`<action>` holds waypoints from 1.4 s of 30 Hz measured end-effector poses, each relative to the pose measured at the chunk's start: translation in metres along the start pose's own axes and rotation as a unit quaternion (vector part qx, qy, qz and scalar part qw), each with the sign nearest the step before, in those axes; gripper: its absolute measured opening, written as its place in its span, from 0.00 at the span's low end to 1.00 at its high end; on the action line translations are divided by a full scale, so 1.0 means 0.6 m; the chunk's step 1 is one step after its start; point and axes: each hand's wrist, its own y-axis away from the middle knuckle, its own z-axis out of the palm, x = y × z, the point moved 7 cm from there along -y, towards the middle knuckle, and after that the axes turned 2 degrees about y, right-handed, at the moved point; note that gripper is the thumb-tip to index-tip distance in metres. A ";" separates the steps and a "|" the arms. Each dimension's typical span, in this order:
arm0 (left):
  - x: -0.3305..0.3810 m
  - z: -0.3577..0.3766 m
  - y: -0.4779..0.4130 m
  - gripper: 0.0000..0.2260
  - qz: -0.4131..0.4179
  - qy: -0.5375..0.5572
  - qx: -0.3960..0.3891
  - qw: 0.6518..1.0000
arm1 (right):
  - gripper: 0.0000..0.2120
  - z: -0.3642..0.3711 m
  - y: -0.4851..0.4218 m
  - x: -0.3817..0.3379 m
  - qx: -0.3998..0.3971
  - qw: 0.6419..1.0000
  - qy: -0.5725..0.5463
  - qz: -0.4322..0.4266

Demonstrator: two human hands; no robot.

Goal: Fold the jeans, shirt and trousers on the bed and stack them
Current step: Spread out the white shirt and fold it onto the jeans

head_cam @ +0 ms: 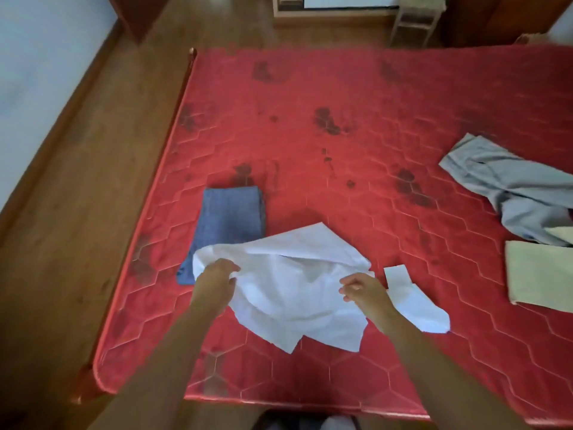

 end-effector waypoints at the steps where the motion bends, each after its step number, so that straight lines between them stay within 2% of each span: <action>1: -0.003 0.031 0.008 0.11 0.010 -0.014 -0.013 1.000 | 0.08 0.015 -0.014 0.023 -0.001 1.000 0.027 0.003; 4: 0.005 0.132 0.035 0.10 0.066 -0.024 -0.052 0.996 | 0.08 0.062 -0.045 0.088 -0.015 0.994 0.111 -0.013; 6: 0.008 0.195 0.051 0.16 0.113 -0.025 -0.057 0.992 | 0.07 0.092 -0.063 0.125 -0.032 0.987 0.153 -0.037; 8: -0.006 0.249 0.055 0.19 0.097 -0.039 -0.069 0.992 | 0.09 0.113 -0.085 0.159 -0.038 0.978 0.197 -0.061; 11: -0.054 0.307 0.064 0.17 0.018 -0.002 -0.054 0.998 | 0.10 0.118 -0.118 0.208 0.013 0.973 0.222 -0.063; 13: -0.093 0.336 0.071 0.18 -0.066 0.062 -0.038 0.995 | 0.12 0.116 -0.133 0.240 0.053 0.976 0.207 -0.039; 15: -0.113 0.361 0.075 0.21 -0.117 0.138 -0.020 0.983 | 0.15 0.121 -0.143 0.266 0.068 0.984 0.166 -0.019; 18: -0.115 0.391 0.071 0.23 -0.175 0.262 0.010 0.949 | 0.16 0.133 -0.147 0.286 0.096 0.994 0.057 0.011; 21: -0.114 0.409 0.061 0.20 -0.232 0.330 0.028 0.915 | 0.16 0.150 -0.146 0.286 0.107 0.991 -0.070 0.037; 23: -0.114 0.410 0.053 0.17 -0.268 0.369 0.032 0.890 | 0.15 0.151 -0.145 0.279 0.118 0.987 -0.097 0.041; 25: -0.109 0.398 0.050 0.13 -0.284 0.385 0.035 0.877 | 0.14 0.148 -0.140 0.268 0.121 0.987 -0.098 0.046; 29: -0.080 0.338 0.045 0.08 -0.263 0.428 0.035 0.864 | 0.08 0.125 -0.114 0.212 0.114 0.982 -0.143 0.039; 32: -0.043 0.270 0.043 0.05 -0.218 0.422 0.044 0.879 | 0.03 0.093 -0.084 0.146 0.127 0.981 -0.148 0.003; 34: -0.011 0.217 0.041 0.03 -0.186 0.411 0.054 0.891 | 0.04 0.073 -0.063 0.097 0.135 0.979 -0.152 -0.027; 37: 0.036 0.135 0.041 0.05 -0.151 0.415 0.059 0.895 | 0.08 0.035 -0.022 0.018 0.164 0.971 -0.160 -0.073; 42: 0.135 -0.006 0.052 0.09 -0.036 0.414 0.050 0.908 | 0.06 -0.038 0.060 -0.099 0.206 0.943 -0.221 -0.140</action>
